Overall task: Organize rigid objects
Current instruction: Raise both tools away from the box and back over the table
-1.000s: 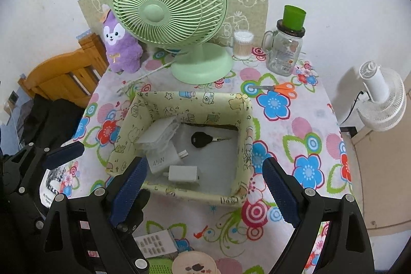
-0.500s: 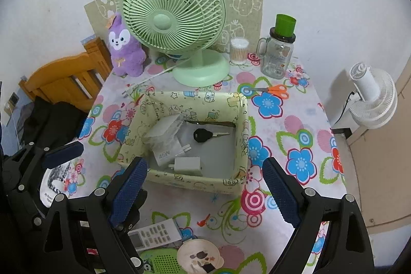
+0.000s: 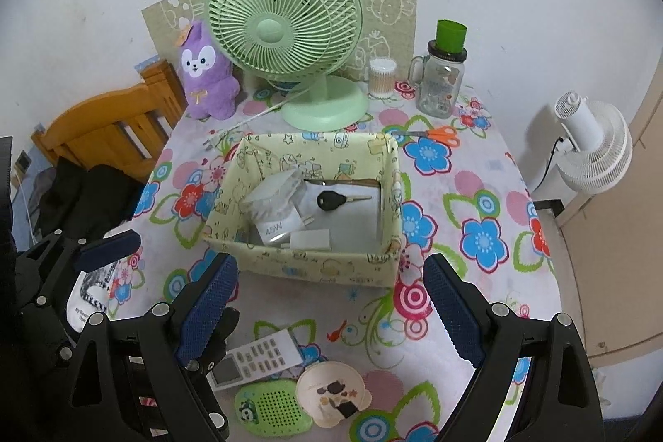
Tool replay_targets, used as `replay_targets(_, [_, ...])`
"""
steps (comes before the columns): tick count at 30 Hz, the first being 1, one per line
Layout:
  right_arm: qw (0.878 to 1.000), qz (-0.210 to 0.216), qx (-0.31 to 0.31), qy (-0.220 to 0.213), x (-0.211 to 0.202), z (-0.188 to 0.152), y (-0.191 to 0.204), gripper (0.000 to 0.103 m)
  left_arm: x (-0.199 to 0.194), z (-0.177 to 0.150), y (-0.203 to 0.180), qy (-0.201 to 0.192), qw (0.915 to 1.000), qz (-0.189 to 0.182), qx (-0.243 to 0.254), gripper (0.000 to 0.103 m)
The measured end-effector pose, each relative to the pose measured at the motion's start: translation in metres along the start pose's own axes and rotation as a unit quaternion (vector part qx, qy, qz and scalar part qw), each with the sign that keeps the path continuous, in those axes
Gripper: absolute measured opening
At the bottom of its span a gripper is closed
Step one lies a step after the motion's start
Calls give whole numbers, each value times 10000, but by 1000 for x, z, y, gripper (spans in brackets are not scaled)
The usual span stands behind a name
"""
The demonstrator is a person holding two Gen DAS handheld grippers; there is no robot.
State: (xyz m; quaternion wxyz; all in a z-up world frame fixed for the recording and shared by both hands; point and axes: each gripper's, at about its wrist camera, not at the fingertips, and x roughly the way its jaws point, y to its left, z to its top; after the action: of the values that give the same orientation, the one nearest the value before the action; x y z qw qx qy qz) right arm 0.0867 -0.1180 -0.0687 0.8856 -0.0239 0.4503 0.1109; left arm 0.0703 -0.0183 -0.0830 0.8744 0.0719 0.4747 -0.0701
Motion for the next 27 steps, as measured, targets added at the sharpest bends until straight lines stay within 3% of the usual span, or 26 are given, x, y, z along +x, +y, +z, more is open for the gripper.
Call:
replay_targets(4, [9999, -41, 88, 51, 0, -10, -1, 93, 1, -8, -6, -23, 9998, -30, 205, 96])
replay_targets(27, [9990, -90, 283, 319, 23, -62, -11, 93, 35, -46, -12, 261, 9979, -490, 338, 96])
